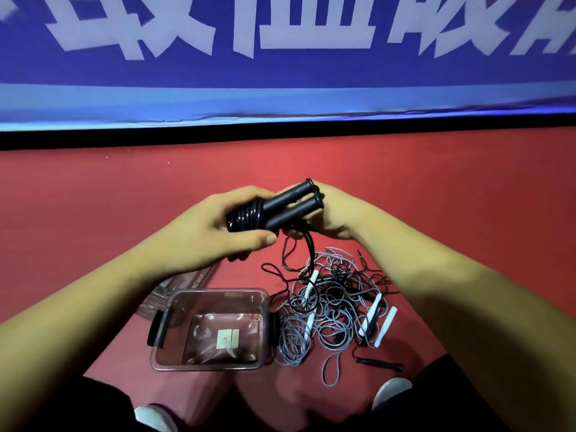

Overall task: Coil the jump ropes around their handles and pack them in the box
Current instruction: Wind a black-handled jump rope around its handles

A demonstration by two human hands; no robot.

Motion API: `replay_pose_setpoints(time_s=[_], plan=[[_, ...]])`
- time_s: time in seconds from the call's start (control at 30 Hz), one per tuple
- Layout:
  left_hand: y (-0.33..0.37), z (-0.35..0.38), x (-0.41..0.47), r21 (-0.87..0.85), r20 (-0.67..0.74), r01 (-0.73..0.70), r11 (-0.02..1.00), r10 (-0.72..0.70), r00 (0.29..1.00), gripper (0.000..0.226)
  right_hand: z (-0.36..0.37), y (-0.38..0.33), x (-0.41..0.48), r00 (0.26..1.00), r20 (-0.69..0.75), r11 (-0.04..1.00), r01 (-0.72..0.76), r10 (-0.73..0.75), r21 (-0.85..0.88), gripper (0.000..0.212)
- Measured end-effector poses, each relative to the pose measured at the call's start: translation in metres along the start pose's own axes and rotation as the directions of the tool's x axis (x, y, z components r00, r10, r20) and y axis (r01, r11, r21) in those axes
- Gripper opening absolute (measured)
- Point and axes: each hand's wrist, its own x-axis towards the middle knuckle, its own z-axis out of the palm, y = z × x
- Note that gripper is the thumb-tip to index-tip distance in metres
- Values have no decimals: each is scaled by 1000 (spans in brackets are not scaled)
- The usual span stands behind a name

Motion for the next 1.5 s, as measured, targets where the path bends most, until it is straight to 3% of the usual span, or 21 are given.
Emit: replay_pose_setpoints(time_s=[0.13,0.23,0.4,0.47,0.57,0.73,0.83,0.93,1.07,1.27,1.33,1.5], plan=[[-2,-11,7,-67,-123,73,995,-81,989,33,12,4,5,999,-3,998,41,-42,-56,16],[-10,-16,10,-90,-176,134,987,-148,973,28,19,1,9,999,12,984,50,-49,-170,23],[-24,-25,15,-40,-285,212,977,-214,934,31,40,-8,8,999,-41,982,-13,6,-187,35],[-29,-25,17,-27,-322,228,973,-224,920,35,45,-12,8,997,-83,956,-20,-5,-292,35],[-37,-26,20,135,-375,238,962,-173,911,34,47,-17,3,995,-91,866,-21,-28,-499,26],[-49,-42,21,431,-440,242,869,-31,898,48,43,-18,-8,997,-82,845,-45,1,-533,14],[-57,-45,27,536,-455,320,781,-53,889,41,44,-22,-10,992,-118,803,-39,-40,-595,18],[-66,-41,30,615,-411,366,699,-113,905,42,49,-26,-10,994,-100,767,-24,-52,-641,29],[-73,-25,32,731,-334,375,570,-180,925,38,47,-32,-9,990,-119,762,-24,-70,-647,28],[-53,-1,30,649,-20,333,684,-423,906,31,32,-37,-8,981,-142,729,-2,-131,-684,28],[-46,8,25,582,55,328,744,-438,897,23,26,-37,-7,979,-148,725,2,-143,-689,28],[-34,17,18,367,135,308,878,-378,916,37,8,-35,-4,962,-195,721,3,-191,-693,24]])
